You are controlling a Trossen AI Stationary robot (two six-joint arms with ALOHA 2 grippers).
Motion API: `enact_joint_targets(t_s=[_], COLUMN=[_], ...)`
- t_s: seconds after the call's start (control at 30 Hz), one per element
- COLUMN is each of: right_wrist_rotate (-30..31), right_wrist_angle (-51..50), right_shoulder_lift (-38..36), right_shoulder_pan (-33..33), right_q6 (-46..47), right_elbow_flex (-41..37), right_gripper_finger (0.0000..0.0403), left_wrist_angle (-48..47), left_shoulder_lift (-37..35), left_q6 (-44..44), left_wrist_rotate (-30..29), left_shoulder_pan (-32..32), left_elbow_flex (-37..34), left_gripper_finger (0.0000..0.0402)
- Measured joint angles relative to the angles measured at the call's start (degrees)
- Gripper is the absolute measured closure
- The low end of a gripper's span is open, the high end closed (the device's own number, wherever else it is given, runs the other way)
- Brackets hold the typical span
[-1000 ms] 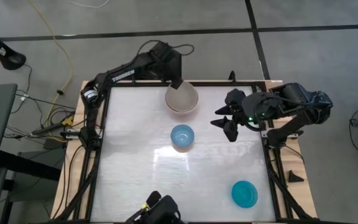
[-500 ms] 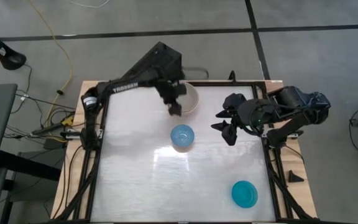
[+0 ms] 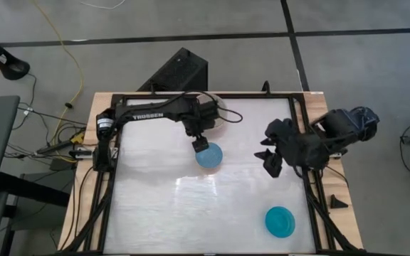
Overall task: Nest bowls inside each other
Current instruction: Stack the printed blue bowl on top of the gray bowl
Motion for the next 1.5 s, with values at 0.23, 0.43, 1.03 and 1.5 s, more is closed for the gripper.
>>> enact_joint_targets(t_s=[0.23,0.43,1.03,1.5], right_wrist_rotate=[4.99,6.79,7.05,0.01], right_wrist_angle=[-1.05,-1.65,-1.55,18.78], right_shoulder_lift=[-0.02,-0.07,-0.04,0.03], right_shoulder_pan=[5.81,9.38,13.05,27.22], right_q6=[5.76,9.47,12.48,36.64], right_elbow_flex=[0.00,0.00,-2.70,-30.39], right_gripper_finger=[0.0143,0.0143,0.0143,0.0143], left_wrist_angle=[12.08,26.58,50.74,54.37], left_shoulder_lift=[-1.22,-5.50,-7.51,-24.87], left_q6=[-6.25,-14.66,-27.16,-22.33], left_wrist_rotate=[9.17,10.56,14.84,9.08], left_shoulder_pan=[1.28,0.57,-0.98,3.00], left_elbow_flex=[-14.53,-24.92,-40.39,-40.37], left_gripper_finger=[0.0121,0.0121,0.0369,0.0399])
